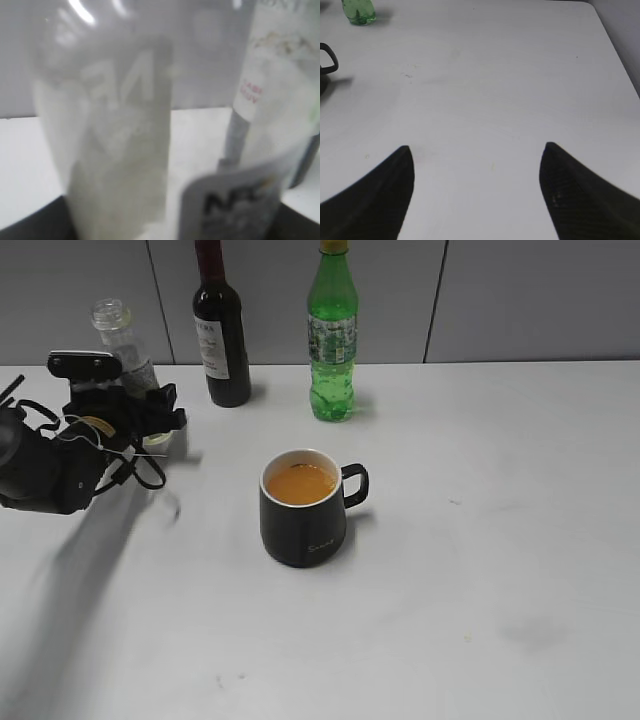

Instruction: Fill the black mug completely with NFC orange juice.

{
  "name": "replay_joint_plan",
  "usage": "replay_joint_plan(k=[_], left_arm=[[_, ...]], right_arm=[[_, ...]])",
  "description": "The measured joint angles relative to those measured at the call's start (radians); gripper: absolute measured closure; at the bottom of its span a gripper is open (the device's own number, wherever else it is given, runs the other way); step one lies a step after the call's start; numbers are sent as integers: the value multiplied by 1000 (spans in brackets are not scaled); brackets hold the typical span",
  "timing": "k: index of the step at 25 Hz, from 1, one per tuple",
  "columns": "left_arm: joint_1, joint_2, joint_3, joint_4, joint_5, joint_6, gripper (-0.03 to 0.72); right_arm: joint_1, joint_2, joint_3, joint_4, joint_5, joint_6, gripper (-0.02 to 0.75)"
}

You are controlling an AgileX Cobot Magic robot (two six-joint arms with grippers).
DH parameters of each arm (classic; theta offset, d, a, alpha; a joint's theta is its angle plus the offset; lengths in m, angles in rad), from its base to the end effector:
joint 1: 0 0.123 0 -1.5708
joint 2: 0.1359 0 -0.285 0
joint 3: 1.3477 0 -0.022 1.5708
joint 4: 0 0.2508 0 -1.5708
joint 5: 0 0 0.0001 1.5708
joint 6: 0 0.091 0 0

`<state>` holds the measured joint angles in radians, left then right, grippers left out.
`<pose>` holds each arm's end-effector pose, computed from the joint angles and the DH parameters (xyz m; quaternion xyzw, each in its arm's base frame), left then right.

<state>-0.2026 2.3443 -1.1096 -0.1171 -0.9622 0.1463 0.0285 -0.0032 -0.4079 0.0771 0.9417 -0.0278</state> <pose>0.4298 -0.0794 0.0613 0.0778 0.7663 -0.0024 0.6377 0.0092 0.0059 0.2610 -0.0213 0.8444 0.0386 0.5339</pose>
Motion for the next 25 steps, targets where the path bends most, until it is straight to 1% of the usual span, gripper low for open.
replay_joint_plan(k=[2,6,8,18,22,25], left_arm=[[0,1,0,7,-1,-3,191],[0,5,0,5,5,-8,85],[0,9,0,3,7,-8,62],[-7,2,20,-3,10,-11,48],[-16,-23,73,-33,5,-11,48],[-17,-46,143,-40,-21,-11,48]], right_arm=[[0,0,0,0,0,0,146],[0,0,0,0,0,0,146],[0,0,0,0,0,0,146],[0,0,0,0,0,0,146],[0,0,0,0,0,0,146],[0,0,0,1,0,0,146]])
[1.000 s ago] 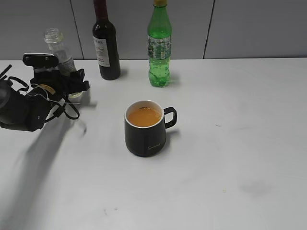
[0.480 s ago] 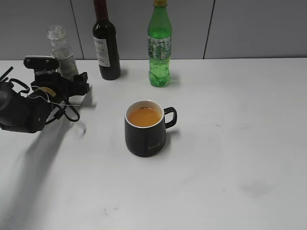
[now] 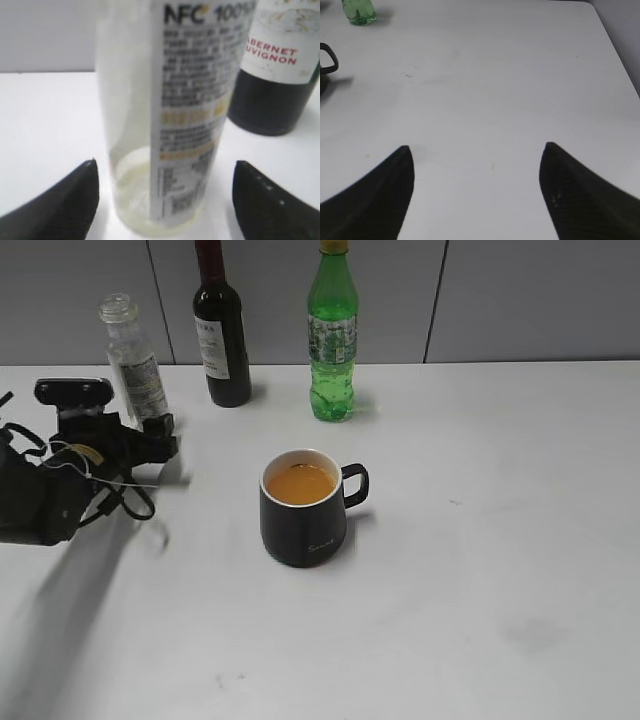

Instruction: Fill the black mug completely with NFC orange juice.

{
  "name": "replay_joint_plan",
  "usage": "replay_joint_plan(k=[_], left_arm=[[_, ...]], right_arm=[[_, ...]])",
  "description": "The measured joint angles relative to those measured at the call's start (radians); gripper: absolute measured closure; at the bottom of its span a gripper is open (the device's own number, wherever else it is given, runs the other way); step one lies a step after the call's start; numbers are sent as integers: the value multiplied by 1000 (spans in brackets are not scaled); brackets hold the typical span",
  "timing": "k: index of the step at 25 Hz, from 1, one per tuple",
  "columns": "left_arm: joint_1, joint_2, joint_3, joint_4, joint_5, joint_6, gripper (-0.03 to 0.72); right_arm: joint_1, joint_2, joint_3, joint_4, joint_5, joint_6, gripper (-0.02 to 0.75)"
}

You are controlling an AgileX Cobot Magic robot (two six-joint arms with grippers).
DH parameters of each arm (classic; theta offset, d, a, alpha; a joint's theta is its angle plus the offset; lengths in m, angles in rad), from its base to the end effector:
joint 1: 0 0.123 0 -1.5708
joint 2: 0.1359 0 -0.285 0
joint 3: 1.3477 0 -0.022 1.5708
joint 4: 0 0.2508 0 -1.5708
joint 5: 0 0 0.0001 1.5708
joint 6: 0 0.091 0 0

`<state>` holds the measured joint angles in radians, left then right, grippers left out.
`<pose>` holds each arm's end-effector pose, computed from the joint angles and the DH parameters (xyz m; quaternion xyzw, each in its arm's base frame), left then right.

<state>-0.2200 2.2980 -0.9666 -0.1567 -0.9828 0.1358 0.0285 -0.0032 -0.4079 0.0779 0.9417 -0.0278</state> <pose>0.3977 -0.0768 0.0539 0.0670 0.7914 -0.0004 0.6076 0.0092 0.0060 0.2610 -0.0212 0.8444 0.0390 0.5339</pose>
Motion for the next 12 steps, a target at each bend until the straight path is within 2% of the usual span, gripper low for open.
replay_joint_plan(k=[6,8,12], left_arm=[[-1,-124,159,-22,21,0,53],[-1,-200,189,-23,102,0,55],[-1,-394,198,-25,390,0,59]], right_arm=[[0,0,0,0,0,0,146],[0,0,0,0,0,0,146],[0,0,0,0,0,0,146]])
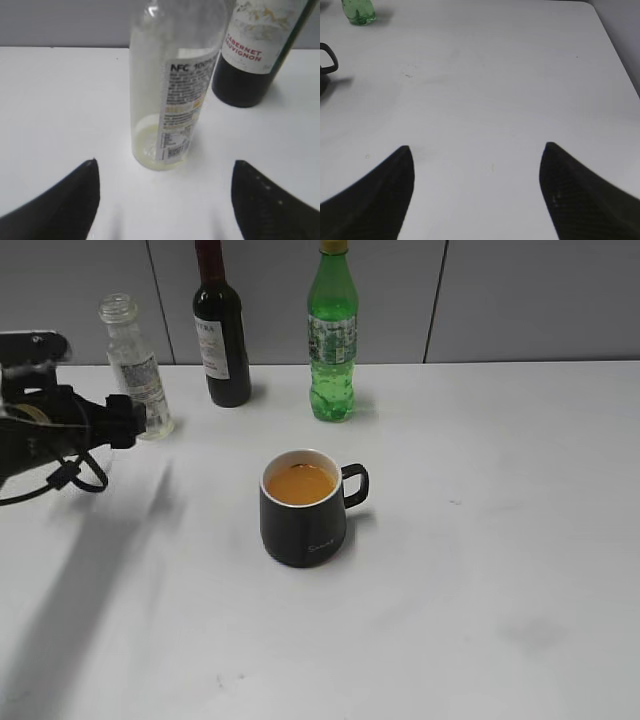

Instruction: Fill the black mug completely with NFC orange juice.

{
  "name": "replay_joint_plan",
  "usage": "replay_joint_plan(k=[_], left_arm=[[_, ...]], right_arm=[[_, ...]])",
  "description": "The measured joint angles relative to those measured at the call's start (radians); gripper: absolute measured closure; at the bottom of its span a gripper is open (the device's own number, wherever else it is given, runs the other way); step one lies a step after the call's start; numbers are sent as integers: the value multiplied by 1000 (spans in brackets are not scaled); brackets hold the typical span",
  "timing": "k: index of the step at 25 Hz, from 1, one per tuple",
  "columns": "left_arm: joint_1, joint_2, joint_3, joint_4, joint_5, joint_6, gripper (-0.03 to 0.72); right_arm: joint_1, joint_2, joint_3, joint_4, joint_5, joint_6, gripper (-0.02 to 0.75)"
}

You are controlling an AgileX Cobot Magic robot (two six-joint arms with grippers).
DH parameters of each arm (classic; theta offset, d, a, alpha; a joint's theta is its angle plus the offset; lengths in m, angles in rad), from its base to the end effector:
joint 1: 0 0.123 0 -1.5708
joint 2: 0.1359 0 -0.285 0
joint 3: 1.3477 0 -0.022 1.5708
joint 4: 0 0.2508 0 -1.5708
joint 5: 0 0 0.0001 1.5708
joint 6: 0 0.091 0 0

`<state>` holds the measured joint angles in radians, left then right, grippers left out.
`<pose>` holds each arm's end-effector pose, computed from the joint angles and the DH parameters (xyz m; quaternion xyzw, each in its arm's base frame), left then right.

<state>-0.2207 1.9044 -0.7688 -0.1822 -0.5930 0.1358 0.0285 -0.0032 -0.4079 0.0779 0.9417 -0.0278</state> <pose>0.3475 -0.0685 0.1303 0.0603 0.8477 -0.0192 0.5267 0.0092 0.0060 0.2610 -0.0212 0.8444 0.0390 0.5339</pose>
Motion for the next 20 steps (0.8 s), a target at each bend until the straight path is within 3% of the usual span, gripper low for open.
replay_joint_plan(k=[13,20], left_arm=[[0,-554,1,-4,1135,0,94],[0,-860,1,-3,1559,-15,99]], right_arm=[[0,0,0,0,0,0,146],[0,0,0,0,0,0,146]])
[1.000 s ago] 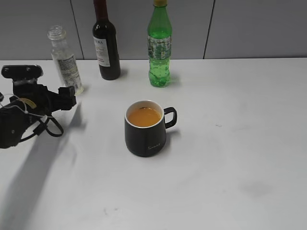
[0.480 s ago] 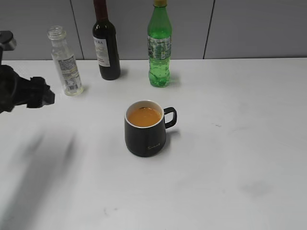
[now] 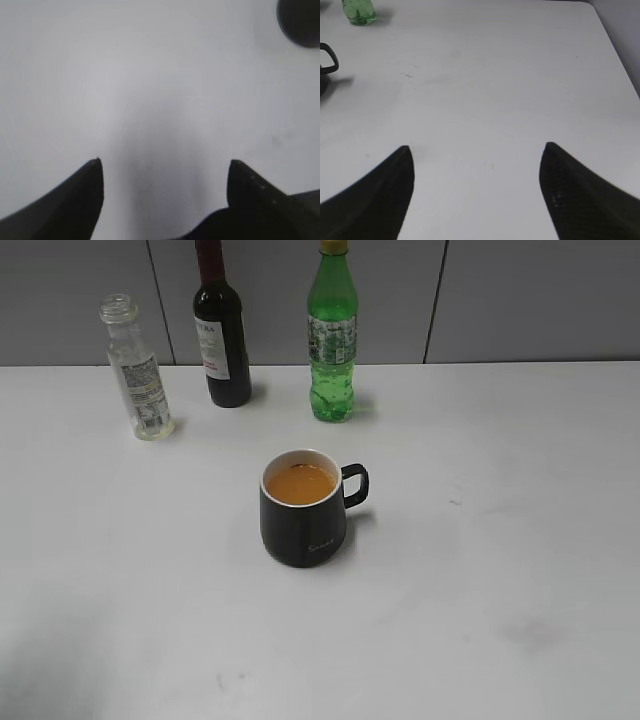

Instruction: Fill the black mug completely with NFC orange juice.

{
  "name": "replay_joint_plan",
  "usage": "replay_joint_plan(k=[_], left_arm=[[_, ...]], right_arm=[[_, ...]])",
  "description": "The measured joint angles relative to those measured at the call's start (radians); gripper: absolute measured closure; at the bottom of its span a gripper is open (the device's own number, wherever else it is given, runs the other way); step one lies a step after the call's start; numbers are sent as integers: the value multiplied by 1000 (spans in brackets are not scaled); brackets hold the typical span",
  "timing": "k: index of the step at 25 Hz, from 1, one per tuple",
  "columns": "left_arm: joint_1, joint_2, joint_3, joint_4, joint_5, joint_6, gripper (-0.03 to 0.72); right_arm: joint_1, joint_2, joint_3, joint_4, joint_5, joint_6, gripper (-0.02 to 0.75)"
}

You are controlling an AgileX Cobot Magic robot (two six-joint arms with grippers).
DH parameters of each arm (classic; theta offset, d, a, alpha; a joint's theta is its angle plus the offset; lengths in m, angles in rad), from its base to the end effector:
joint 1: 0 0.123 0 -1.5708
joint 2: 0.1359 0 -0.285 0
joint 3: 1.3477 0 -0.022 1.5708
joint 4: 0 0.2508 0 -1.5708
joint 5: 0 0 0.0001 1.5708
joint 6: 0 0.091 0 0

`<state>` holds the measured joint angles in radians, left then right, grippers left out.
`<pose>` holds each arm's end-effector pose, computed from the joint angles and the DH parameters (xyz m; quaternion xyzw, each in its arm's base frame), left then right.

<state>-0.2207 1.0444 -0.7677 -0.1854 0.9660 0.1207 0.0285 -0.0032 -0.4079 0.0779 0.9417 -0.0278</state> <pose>0.1715 -0.0526 0.2789 0.1302 0.9662 -0.0955 0.2007 0.0092 0.0060 0.2610 -0.0212 0.8444 0.0390 0.5339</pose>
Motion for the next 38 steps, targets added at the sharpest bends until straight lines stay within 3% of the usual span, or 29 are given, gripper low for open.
replay_joint_plan(k=[5,9,13,18,30,38], left_arm=[[0,-263,2,41,141,-42,99],[0,-487,33,153,190,-81,99],[0,-709,125,228,188,-101,99],[0,-873,248,245,160,-105,101],[0,-902,283,247,117,-105,101],[0,-902,283,248,117,-105,144]], right_arm=[[0,0,0,0,0,0,146],[0,0,0,0,0,0,146],[0,0,0,0,0,0,146],[0,0,0,0,0,0,146],[0,0,0,0,0,0,146],[0,0,0,0,0,0,146]])
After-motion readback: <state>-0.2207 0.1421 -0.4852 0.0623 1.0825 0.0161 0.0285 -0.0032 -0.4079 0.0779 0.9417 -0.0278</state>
